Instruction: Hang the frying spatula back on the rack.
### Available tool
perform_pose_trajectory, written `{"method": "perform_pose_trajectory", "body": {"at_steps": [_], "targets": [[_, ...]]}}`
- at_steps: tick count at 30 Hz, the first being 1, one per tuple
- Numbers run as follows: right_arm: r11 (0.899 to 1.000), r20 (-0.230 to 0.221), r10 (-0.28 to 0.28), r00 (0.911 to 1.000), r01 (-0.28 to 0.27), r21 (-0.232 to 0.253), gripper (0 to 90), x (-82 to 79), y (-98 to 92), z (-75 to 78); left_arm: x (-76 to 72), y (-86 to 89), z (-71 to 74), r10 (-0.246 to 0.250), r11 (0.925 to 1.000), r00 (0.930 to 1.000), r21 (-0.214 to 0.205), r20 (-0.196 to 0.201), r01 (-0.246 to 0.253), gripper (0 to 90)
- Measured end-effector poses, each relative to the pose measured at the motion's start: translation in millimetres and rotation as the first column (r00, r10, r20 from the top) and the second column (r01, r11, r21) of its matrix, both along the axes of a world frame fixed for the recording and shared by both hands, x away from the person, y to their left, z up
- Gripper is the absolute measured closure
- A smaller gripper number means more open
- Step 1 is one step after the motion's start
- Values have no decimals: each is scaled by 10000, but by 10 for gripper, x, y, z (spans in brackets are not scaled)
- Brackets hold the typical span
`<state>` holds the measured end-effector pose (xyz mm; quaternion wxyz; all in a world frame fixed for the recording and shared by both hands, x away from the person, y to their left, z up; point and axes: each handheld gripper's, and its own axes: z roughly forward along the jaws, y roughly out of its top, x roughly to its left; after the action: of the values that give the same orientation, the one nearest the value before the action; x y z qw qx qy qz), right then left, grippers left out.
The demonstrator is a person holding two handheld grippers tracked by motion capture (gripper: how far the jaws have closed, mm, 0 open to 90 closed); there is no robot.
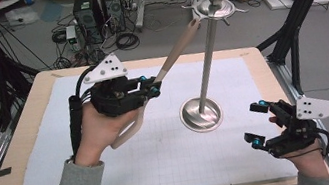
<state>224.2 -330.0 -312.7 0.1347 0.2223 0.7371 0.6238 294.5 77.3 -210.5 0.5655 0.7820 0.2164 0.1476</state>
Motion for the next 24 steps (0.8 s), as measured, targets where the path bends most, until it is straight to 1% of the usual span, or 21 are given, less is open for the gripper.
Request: {"method": "perform_pose_trajectory", "body": {"at_steps": [6,9,12,13,18,24], "targets": [[10000,-32,-19,10000,19,13,97,-1,-1,-1,10,-10,-23,-18,10000,10000,-14,-66,18,779],[10000,77,15,10000,-15,-30,97,10,-1,-5,19,-9,-38,-51,10000,10000,4,-67,51,779],[10000,8,28,10000,-28,-24,97,10,2,-9,22,-14,-45,-1,10000,10000,45,-73,1,779],[10000,-6,13,10000,-13,-18,97,10,2,-10,22,-18,-47,-11,10000,10000,-1,-93,11,779],[10000,-6,24,10000,-24,-18,97,8,4,-7,30,-19,-53,0,10000,10000,68,-72,1,778],[10000,-9,30,10000,-30,-25,97,12,8,-10,42,-2,-63,95,10000,9999,-7,-92,-95,779]]}}
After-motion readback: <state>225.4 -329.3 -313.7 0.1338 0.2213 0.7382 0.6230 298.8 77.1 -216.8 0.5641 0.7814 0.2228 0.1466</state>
